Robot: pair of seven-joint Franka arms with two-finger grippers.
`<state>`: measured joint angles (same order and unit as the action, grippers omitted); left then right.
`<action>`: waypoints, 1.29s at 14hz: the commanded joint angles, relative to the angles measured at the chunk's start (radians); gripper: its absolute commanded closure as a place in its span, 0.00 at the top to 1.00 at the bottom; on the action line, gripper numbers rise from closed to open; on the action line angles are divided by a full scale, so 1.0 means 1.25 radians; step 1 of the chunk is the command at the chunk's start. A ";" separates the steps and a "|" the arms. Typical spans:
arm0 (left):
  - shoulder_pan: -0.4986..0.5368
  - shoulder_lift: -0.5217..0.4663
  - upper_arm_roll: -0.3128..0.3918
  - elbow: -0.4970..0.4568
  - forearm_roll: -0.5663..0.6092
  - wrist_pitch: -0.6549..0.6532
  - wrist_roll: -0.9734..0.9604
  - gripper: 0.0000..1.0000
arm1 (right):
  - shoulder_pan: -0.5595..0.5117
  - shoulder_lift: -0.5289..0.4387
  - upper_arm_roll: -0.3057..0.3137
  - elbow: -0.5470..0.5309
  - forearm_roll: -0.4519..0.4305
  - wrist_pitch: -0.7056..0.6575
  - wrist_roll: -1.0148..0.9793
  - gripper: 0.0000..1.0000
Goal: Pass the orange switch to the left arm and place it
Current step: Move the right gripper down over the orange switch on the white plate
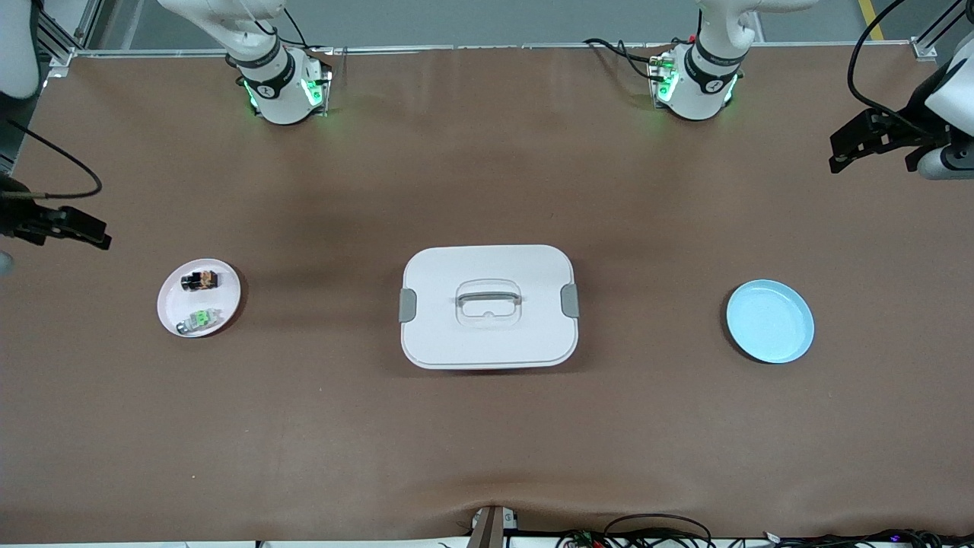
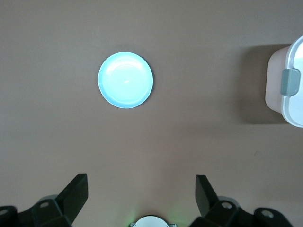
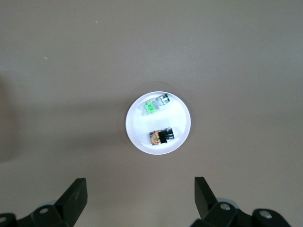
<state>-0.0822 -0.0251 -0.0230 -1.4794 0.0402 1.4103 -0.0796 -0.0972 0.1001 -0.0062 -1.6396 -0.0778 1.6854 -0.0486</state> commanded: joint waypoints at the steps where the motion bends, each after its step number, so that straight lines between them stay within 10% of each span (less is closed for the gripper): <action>1: 0.007 -0.007 -0.001 -0.014 -0.014 0.018 0.013 1.00 | -0.011 -0.005 0.003 -0.075 -0.021 0.066 -0.063 1.00; 8: 0.011 0.002 -0.001 -0.020 -0.014 0.041 0.013 1.00 | -0.072 0.005 0.003 -0.302 -0.021 0.334 -0.166 1.00; 18: 0.011 0.005 -0.001 -0.025 -0.014 0.046 0.013 1.00 | -0.114 0.133 0.003 -0.379 -0.021 0.509 -0.259 1.00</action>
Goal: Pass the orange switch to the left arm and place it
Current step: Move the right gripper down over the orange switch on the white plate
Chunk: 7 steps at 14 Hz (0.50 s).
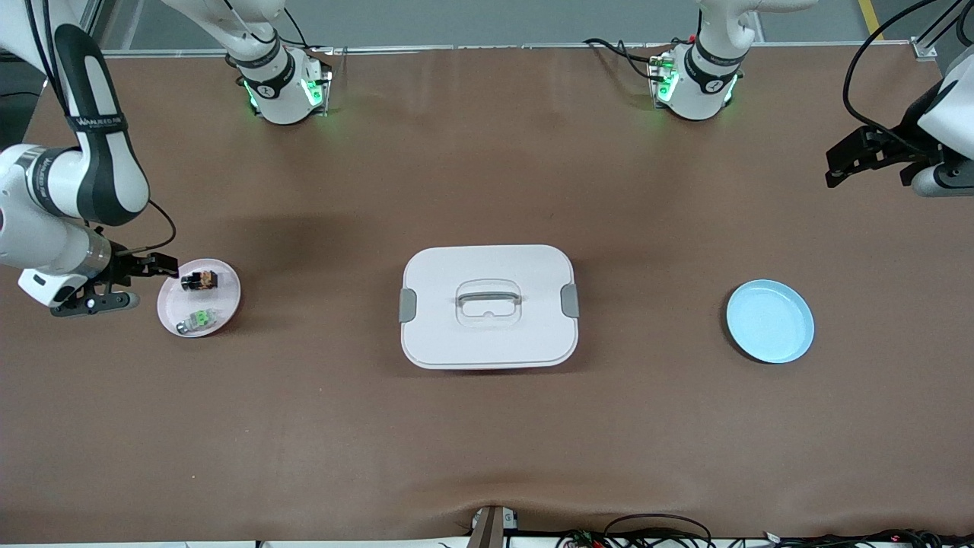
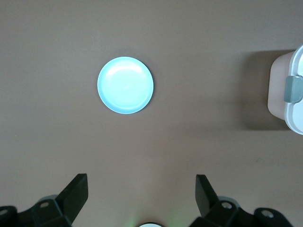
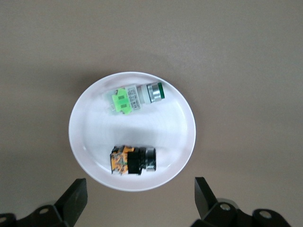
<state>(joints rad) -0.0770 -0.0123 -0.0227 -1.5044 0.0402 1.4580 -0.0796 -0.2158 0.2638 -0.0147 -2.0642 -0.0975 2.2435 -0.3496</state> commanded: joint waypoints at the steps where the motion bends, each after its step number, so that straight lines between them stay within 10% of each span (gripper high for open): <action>1: 0.006 -0.005 -0.001 -0.002 -0.014 0.008 0.013 1.00 | -0.021 0.012 0.009 -0.056 -0.005 0.101 -0.017 1.00; 7: 0.006 -0.012 -0.001 -0.003 -0.015 0.006 0.015 1.00 | -0.023 0.059 0.009 -0.095 -0.004 0.193 -0.017 1.00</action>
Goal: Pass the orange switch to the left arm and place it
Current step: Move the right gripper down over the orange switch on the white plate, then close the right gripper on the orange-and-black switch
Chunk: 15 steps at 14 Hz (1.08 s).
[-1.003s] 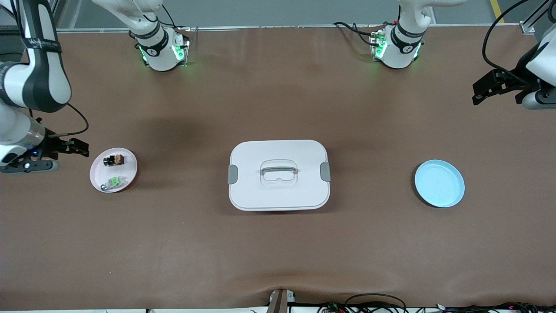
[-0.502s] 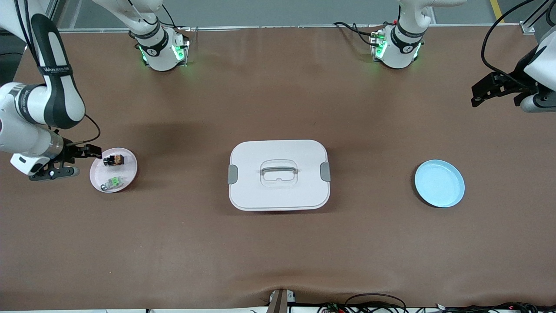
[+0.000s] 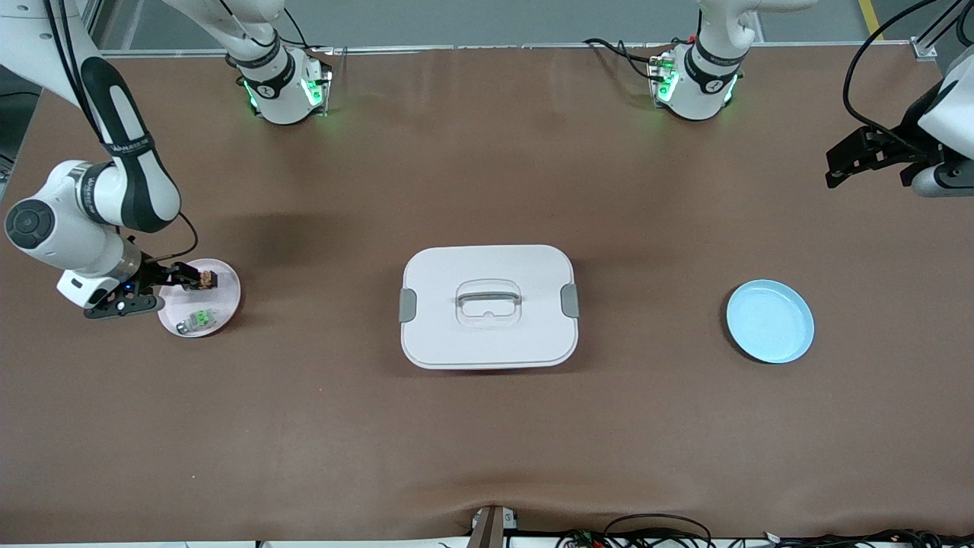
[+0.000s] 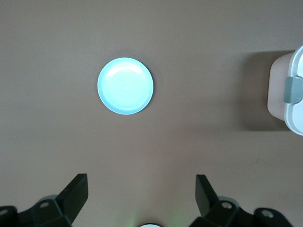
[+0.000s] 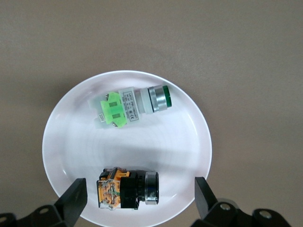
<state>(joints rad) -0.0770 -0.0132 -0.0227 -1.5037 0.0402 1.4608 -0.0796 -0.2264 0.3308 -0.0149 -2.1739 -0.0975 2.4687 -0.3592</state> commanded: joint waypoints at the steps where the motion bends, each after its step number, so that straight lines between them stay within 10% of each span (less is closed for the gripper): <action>1: 0.006 -0.012 0.000 -0.003 -0.014 0.003 0.015 1.00 | -0.013 0.009 0.009 -0.007 -0.004 0.013 -0.010 1.00; 15: 0.005 -0.010 -0.001 -0.005 -0.015 0.000 0.015 1.00 | -0.016 0.059 0.009 -0.026 -0.004 0.001 -0.011 1.00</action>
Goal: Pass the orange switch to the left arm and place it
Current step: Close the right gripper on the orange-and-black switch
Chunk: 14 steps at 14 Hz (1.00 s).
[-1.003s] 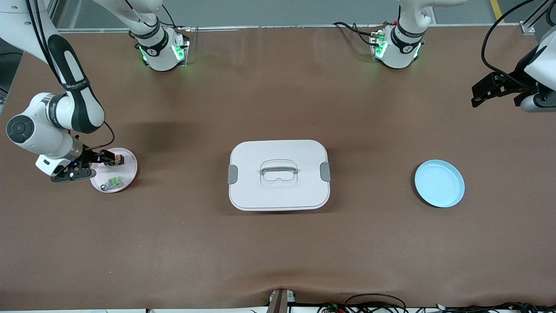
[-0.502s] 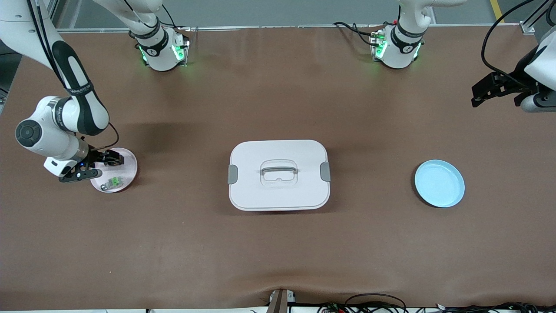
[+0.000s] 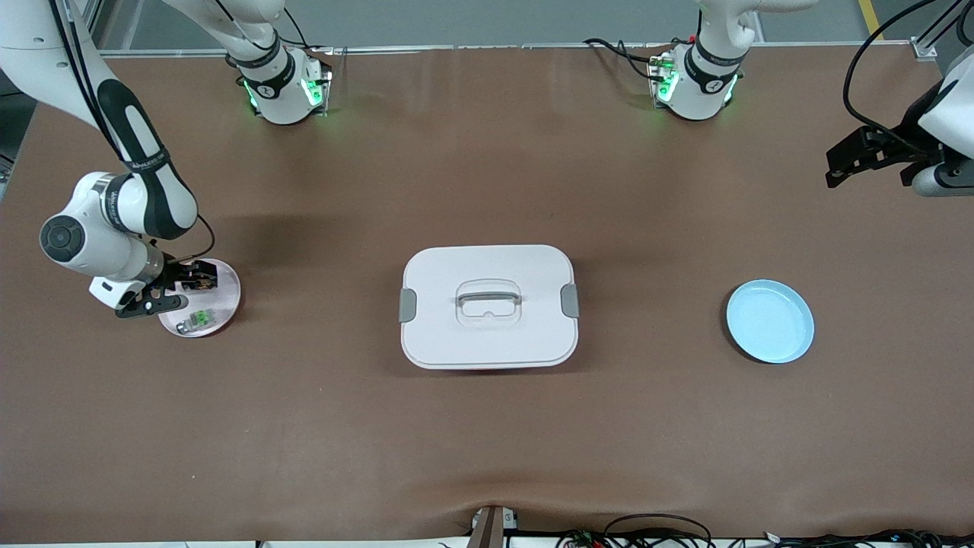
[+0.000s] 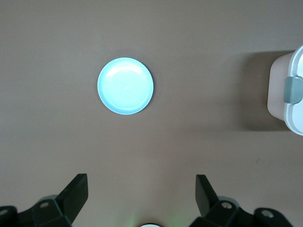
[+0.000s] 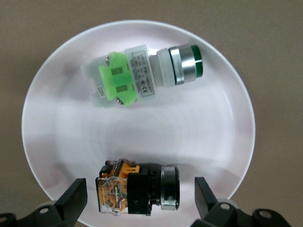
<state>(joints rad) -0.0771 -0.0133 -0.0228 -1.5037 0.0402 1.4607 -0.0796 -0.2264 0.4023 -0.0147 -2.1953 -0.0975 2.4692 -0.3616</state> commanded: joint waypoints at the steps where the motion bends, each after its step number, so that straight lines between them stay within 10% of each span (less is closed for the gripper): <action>1: 0.005 -0.010 -0.001 -0.005 -0.015 0.000 0.013 1.00 | -0.015 0.003 0.009 -0.010 -0.004 0.000 -0.009 1.00; 14: 0.005 -0.010 -0.001 -0.005 -0.015 -0.002 0.013 1.00 | -0.021 0.014 0.009 -0.011 -0.004 0.003 -0.009 1.00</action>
<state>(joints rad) -0.0771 -0.0133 -0.0228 -1.5037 0.0402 1.4607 -0.0796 -0.2272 0.4238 -0.0156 -2.2065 -0.0975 2.4687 -0.3616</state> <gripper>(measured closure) 0.000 0.000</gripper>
